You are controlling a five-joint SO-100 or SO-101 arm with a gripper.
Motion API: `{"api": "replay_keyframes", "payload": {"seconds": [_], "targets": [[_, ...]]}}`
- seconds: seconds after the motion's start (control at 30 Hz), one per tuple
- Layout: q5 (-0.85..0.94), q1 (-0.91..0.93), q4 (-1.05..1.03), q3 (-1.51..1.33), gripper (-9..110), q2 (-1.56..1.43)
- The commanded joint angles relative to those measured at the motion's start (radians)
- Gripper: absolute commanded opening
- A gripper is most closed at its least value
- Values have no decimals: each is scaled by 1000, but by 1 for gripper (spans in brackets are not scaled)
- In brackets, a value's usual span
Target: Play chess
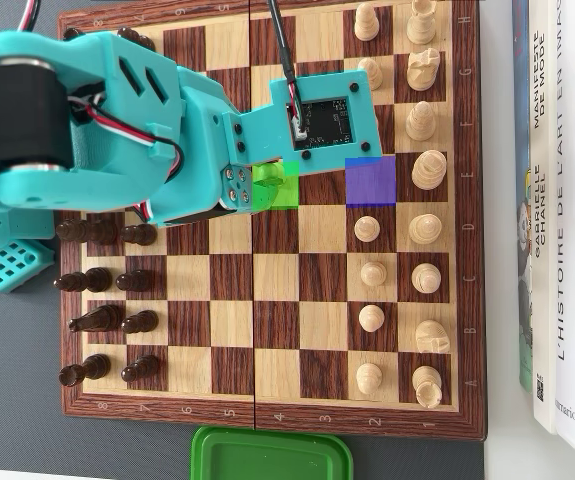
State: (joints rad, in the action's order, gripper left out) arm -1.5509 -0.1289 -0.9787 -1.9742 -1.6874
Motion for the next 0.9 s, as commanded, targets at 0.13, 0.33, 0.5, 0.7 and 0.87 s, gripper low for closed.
{"api": "replay_keyframes", "payload": {"seconds": [0.13,0.33,0.5,0.7,0.87], "targets": [[5,9,3,14,13,2],[5,8,8,15,13,0],[5,0,8,15,13,0],[5,-3,0,28,13,-28],[5,-3,0,25,13,-75]]}}
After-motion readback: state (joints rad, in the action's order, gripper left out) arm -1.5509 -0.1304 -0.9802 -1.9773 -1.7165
